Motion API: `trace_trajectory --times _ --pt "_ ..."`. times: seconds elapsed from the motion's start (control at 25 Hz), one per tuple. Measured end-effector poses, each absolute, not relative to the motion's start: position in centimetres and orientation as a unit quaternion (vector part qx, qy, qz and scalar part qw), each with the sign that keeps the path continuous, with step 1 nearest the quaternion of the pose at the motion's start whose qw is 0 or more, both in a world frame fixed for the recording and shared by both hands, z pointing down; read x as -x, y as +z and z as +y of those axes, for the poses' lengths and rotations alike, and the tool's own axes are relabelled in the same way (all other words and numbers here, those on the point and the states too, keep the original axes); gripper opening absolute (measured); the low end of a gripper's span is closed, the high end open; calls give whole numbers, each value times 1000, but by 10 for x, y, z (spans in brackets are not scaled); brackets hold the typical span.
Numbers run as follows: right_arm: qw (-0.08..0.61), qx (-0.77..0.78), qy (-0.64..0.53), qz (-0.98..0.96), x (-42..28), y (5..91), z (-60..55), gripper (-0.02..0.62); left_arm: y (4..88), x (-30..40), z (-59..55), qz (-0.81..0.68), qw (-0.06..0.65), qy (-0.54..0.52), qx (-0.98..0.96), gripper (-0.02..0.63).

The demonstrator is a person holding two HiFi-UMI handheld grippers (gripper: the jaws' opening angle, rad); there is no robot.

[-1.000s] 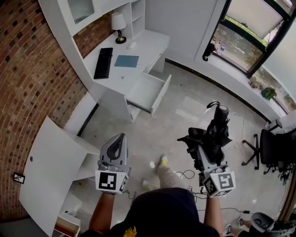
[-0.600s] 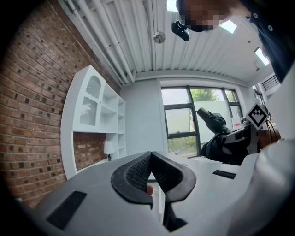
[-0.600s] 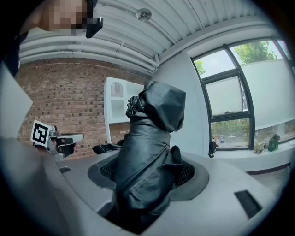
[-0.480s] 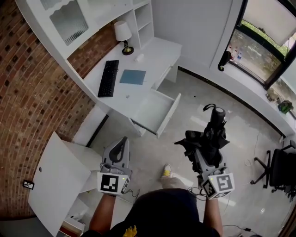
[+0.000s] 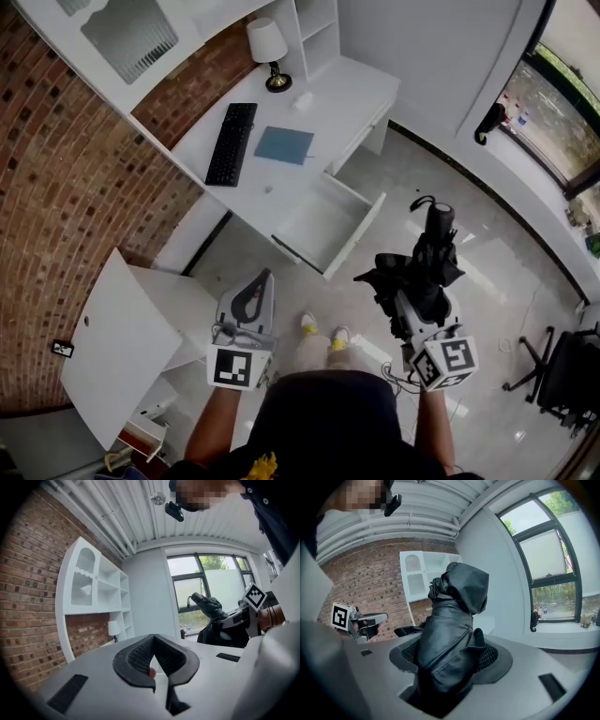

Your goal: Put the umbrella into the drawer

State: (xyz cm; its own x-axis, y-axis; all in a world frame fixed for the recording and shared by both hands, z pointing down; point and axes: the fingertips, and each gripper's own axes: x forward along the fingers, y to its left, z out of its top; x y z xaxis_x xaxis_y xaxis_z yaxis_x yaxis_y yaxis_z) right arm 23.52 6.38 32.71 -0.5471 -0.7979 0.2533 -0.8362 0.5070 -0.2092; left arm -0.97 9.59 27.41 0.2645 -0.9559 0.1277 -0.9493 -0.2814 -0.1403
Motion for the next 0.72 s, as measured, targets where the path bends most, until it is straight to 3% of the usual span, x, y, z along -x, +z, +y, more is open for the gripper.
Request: trace_trajectory --times 0.72 --pt "103 -513 212 -826 -124 374 -65 262 325 79 -67 535 -29 -64 842 17"
